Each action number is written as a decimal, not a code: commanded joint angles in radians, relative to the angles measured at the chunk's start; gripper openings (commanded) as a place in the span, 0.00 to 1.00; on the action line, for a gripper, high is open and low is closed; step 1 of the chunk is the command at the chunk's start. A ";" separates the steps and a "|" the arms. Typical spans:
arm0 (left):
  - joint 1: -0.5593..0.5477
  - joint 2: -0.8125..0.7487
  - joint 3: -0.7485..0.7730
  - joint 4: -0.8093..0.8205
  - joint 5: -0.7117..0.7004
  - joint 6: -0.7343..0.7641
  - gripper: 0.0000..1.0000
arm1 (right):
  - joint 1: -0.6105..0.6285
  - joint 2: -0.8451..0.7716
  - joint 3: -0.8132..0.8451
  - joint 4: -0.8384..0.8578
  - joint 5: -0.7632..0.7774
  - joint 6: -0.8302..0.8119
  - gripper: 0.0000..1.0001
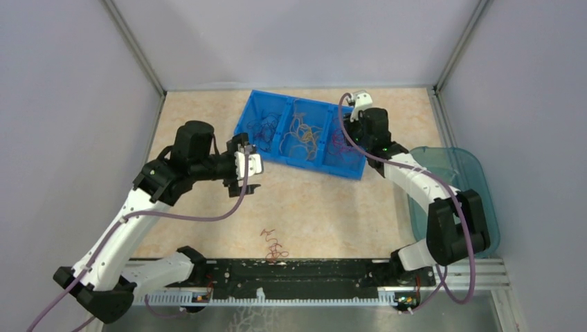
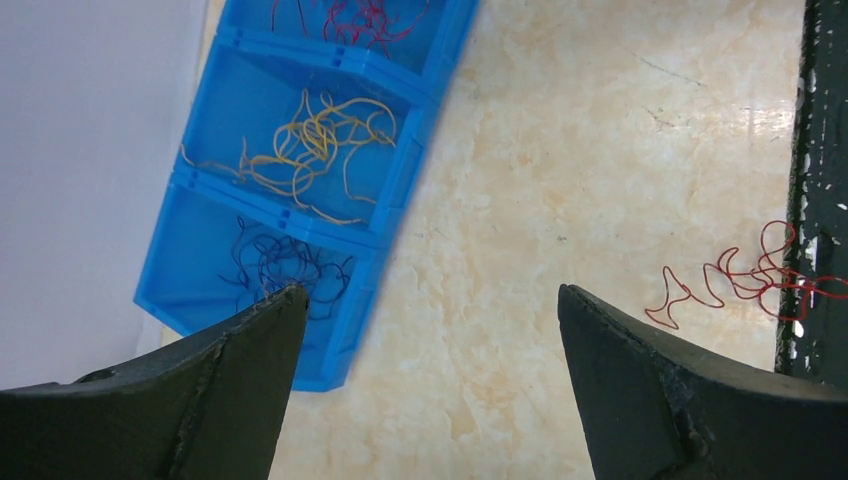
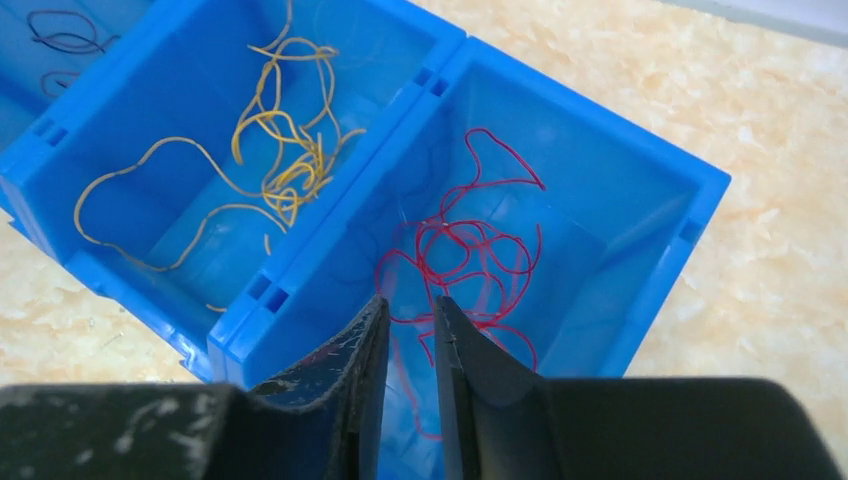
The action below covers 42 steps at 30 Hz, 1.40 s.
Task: Untangle the cables
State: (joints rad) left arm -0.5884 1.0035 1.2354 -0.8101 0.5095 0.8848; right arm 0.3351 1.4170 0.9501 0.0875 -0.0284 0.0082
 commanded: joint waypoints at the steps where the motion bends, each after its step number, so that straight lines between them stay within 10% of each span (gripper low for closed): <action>1: 0.018 0.027 0.012 0.019 -0.078 -0.102 1.00 | -0.007 -0.006 0.100 -0.030 0.056 0.025 0.29; 8: 0.241 0.132 0.061 0.079 0.009 -0.280 1.00 | 0.069 -0.094 0.149 -0.083 0.054 -0.043 0.49; 17: 0.428 0.177 0.028 0.113 0.047 -0.354 1.00 | 0.526 -0.270 -0.073 -0.105 -0.319 -0.191 0.69; 37: 0.512 0.095 -0.106 0.203 0.077 -0.362 1.00 | 0.852 0.269 0.037 -0.120 -0.311 -0.306 0.65; 42: 0.516 0.079 -0.129 0.208 0.077 -0.351 1.00 | 0.854 0.300 0.030 -0.068 -0.291 -0.295 0.40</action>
State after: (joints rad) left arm -0.0822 1.1076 1.1221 -0.6277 0.5613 0.5320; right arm 1.1782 1.7103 0.9386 -0.0631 -0.3439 -0.2726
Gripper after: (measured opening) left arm 0.998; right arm 0.531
